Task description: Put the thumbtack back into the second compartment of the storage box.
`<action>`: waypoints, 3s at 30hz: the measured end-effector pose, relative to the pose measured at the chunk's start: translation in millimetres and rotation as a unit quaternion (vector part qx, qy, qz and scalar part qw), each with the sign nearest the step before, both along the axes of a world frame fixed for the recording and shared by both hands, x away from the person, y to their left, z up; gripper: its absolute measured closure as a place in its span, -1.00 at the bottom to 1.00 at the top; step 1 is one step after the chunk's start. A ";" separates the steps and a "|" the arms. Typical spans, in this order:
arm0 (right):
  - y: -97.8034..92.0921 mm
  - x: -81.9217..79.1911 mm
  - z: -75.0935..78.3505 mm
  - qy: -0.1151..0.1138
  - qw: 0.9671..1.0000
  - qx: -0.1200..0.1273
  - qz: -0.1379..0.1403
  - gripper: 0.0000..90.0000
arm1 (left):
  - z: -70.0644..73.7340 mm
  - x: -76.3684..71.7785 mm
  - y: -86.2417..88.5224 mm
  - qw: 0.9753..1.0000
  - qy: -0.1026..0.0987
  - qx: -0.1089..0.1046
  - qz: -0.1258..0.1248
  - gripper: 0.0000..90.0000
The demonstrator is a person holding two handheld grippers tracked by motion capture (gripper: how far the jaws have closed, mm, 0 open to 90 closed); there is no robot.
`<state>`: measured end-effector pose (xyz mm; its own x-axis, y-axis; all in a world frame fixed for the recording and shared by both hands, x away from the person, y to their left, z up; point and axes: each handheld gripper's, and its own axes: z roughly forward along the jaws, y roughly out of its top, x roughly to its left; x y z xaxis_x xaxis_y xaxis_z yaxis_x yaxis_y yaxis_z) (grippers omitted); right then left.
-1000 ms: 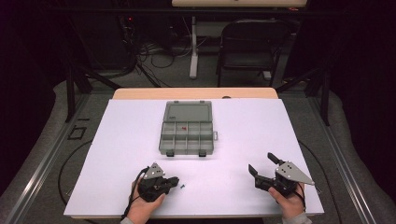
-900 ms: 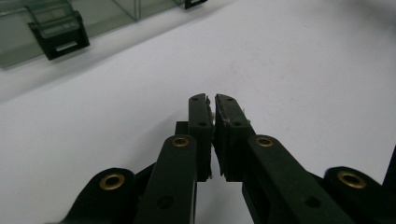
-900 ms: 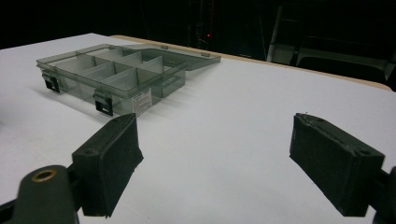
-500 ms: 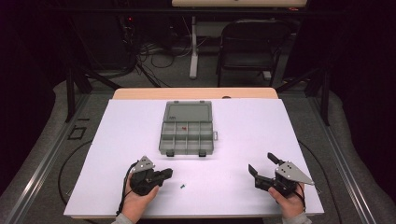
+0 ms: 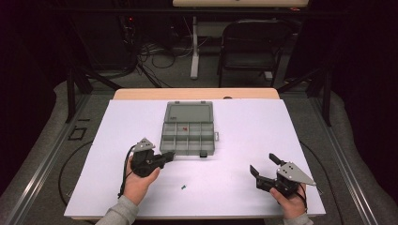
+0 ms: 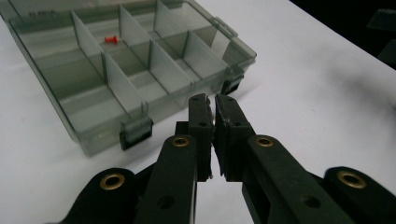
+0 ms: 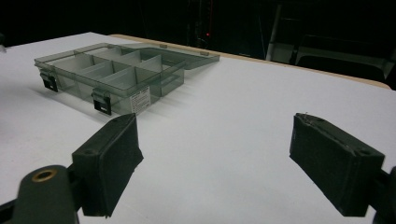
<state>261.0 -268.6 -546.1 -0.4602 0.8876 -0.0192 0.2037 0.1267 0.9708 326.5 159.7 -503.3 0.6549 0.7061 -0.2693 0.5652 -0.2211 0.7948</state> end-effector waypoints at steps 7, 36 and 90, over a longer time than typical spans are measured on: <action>0.3 0.1 0.0 -0.001 1.000 0.000 0.000 -0.66 | 17.8 17.7 -7.7 1.000 -0.010 0.005 0.002 0.90; 0.1 0.5 -0.3 -0.001 1.000 -0.001 0.000 -0.66 | 42.3 82.6 -22.2 0.998 -0.016 0.019 0.049 0.90; -0.7 1.7 -1.1 0.003 1.000 -0.001 0.002 -0.65 | -5.4 126.3 -45.5 0.994 0.028 0.061 0.089 0.32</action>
<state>262.7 -269.3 -547.2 -0.4646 0.8853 -0.0186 0.2091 0.1301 0.9692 452.8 114.2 -508.6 0.5034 0.8390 -0.2067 0.6461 -0.2066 0.7347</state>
